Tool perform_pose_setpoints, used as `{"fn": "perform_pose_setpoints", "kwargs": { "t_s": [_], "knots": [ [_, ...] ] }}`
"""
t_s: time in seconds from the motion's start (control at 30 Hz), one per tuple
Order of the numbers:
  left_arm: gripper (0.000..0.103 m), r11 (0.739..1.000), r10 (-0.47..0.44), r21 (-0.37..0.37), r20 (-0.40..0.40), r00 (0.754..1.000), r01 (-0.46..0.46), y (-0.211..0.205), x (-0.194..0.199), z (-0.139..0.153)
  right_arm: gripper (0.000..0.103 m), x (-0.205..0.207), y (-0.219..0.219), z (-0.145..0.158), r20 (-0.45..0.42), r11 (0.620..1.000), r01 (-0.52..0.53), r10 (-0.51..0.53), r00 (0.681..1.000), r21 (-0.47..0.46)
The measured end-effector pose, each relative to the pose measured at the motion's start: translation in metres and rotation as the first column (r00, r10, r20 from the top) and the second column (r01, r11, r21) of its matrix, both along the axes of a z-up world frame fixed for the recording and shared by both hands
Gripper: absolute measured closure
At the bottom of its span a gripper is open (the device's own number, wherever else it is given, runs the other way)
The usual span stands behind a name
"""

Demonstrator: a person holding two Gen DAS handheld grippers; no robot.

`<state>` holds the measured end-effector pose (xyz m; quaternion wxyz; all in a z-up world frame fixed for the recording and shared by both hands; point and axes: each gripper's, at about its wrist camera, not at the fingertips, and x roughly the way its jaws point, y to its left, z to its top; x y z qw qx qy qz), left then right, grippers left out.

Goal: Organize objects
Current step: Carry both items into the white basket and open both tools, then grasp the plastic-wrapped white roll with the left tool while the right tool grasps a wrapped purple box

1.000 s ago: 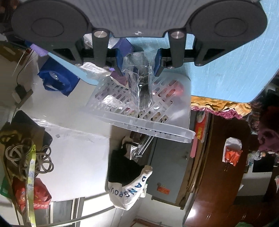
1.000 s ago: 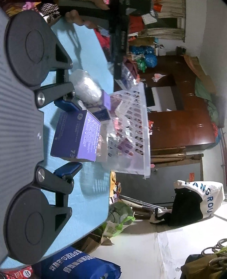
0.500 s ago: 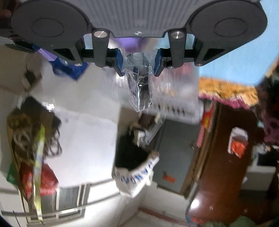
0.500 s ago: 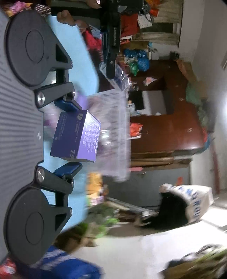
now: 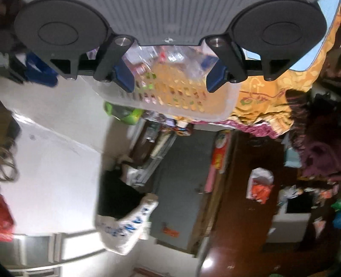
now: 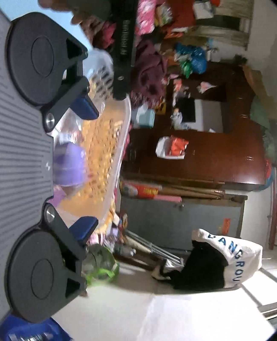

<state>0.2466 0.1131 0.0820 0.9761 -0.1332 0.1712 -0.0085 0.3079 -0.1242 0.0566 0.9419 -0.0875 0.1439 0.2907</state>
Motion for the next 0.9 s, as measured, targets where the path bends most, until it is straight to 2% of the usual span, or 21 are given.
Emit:
{"fn": "perform_pose_setpoints", "kwargs": {
  "t_s": [0.1, 0.17, 0.27, 0.37, 0.43, 0.5, 0.57, 0.67, 0.77, 0.9],
  "knots": [
    [0.025, 0.999, -0.023, 0.034, 0.015, 1.0, 0.022, -0.007, -0.044, -0.008, 0.0, -0.029, -0.025, -0.009, 0.018, 0.999, -0.003, 0.003, 1.0, 0.031],
    [0.013, 0.997, -0.041, 0.067, 0.017, 0.999, 0.039, -0.018, -0.08, -0.023, 0.0, -0.052, -0.051, -0.024, 0.031, 0.996, -0.041, 0.038, 0.999, 0.074],
    [0.012, 0.978, -0.14, 0.147, -0.059, 0.988, 0.148, -0.053, -0.115, -0.06, 0.0, -0.066, -0.079, -0.059, -0.079, 0.993, -0.055, 0.064, 0.995, 0.107],
    [0.012, 0.967, -0.194, 0.139, -0.125, 0.973, 0.211, -0.081, -0.121, -0.088, 0.0, -0.063, -0.097, -0.082, -0.178, 0.989, -0.048, 0.073, 0.981, 0.14],
    [0.015, 0.958, -0.219, 0.148, -0.179, 0.959, 0.246, -0.097, -0.115, -0.101, 0.0, -0.06, -0.107, -0.088, -0.216, 0.987, -0.015, 0.05, 0.975, 0.16],
    [0.018, 0.955, -0.202, 0.172, -0.222, 0.954, 0.242, -0.107, -0.108, -0.11, 0.0, -0.057, -0.11, -0.091, -0.255, 0.986, -0.001, 0.044, 0.966, 0.168],
    [0.035, 0.957, -0.174, 0.189, -0.234, 0.957, 0.22, -0.11, -0.105, -0.115, 0.0, -0.055, -0.108, -0.094, -0.286, 0.985, -0.025, 0.074, 0.955, 0.172],
    [0.037, 0.97, -0.146, 0.16, -0.221, 0.964, 0.183, -0.101, -0.115, -0.116, 0.0, -0.061, -0.092, -0.097, -0.272, 0.991, -0.091, 0.116, 0.955, 0.101],
    [0.037, 0.974, -0.127, 0.162, -0.19, 0.974, 0.159, -0.087, -0.13, -0.118, 0.0, -0.069, -0.071, -0.102, -0.261, 0.989, -0.146, 0.148, 0.954, 0.029],
    [0.037, 0.983, -0.12, 0.12, -0.172, 0.978, 0.141, -0.064, -0.137, -0.118, 0.0, -0.076, -0.054, -0.105, -0.241, 0.986, -0.159, 0.143, 0.96, -0.049]
  ]
}}
